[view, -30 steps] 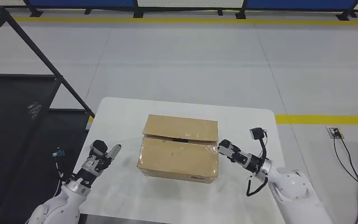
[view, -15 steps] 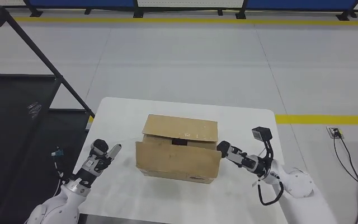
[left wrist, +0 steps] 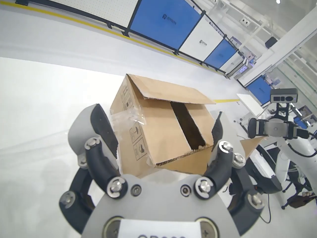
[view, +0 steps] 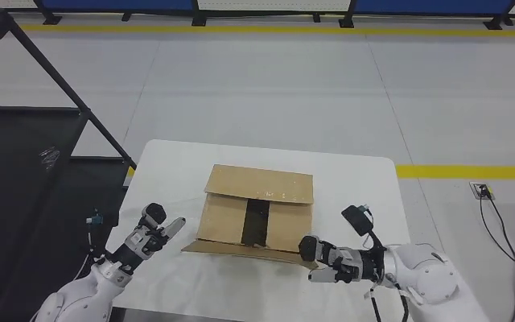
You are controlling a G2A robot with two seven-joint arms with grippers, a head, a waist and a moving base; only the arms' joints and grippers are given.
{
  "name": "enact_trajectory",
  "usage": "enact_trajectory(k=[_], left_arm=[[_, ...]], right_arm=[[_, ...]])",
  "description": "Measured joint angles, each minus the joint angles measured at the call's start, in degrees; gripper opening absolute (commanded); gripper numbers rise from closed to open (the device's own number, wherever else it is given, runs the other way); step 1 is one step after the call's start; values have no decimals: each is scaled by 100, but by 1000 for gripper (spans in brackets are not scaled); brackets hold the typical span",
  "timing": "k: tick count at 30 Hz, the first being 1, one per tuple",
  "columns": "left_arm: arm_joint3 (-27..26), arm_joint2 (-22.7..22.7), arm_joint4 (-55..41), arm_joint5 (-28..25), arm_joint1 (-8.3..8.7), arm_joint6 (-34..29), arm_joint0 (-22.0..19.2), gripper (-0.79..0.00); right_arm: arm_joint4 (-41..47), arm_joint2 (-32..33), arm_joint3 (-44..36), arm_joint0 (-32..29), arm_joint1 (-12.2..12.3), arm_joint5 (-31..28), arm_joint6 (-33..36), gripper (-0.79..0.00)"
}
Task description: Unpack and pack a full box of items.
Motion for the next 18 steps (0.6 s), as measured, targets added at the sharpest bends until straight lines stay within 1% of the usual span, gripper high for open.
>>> enact_trajectory(k=[8, 11, 13, 16, 18], left_arm=[[217, -1, 92, -686, 116, -977, 124, 0], [304, 110, 262, -820, 153, -1357, 123, 0], [368, 141, 358, -876, 174, -1487, 108, 0], [481, 212, 554, -891, 200, -1600, 61, 0], [551, 278, 749, -849, 209, -1569, 15, 0]], right_arm=[[-549, -351, -31, -72, 180, 11, 10, 0], [-409, -455, -29, -48, 208, 46, 45, 0], [-301, -447, -72, -3, 219, 104, 41, 0], [-172, -394, -166, 61, 213, 424, -342, 0], [-19, -383, -136, 167, 193, 753, -702, 0]])
